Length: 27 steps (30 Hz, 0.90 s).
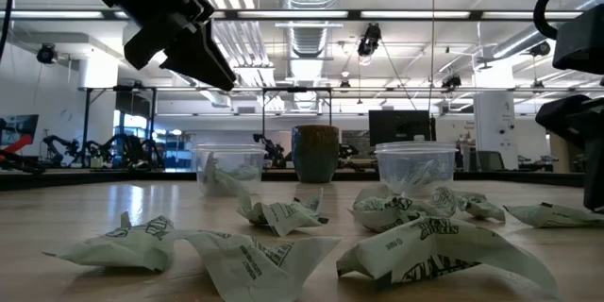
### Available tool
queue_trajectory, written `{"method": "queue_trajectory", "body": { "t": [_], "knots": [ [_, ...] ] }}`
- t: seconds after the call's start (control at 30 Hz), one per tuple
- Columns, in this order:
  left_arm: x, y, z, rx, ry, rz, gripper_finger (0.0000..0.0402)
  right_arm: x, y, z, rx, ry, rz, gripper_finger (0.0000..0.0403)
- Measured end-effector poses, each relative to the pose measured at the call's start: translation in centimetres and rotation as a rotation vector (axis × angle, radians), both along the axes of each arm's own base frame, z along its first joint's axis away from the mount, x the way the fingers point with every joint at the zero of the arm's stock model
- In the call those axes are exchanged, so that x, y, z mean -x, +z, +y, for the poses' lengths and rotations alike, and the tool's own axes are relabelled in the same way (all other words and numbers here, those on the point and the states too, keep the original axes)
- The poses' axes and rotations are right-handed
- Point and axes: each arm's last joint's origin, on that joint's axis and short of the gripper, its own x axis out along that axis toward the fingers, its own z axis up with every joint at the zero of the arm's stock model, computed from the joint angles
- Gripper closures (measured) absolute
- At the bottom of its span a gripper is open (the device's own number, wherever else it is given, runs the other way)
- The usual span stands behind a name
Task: Pick and place Stevia / Truvia into bins
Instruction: Put the white stevia packet into the right transparent container
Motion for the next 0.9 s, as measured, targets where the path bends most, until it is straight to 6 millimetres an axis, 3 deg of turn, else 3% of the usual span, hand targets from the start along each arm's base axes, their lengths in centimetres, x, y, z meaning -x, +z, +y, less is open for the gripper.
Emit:
{"method": "queue_trajectory", "body": {
  "t": [0.4,0.63,0.9],
  "knots": [
    [0.0,-0.1,0.0,-0.001,0.000,0.002,0.0290,0.3,0.8,-0.3,0.020,0.056,-0.006,0.0386],
    [0.0,-0.1,0.0,-0.001,0.001,0.002,0.0290,0.1,1.1,-0.2,0.066,0.074,-0.031,0.0391],
    [0.0,-0.1,0.0,-0.001,0.001,0.002,0.0290,-1.7,3.7,-0.4,0.266,0.106,-0.156,0.0391]
  ]
}}
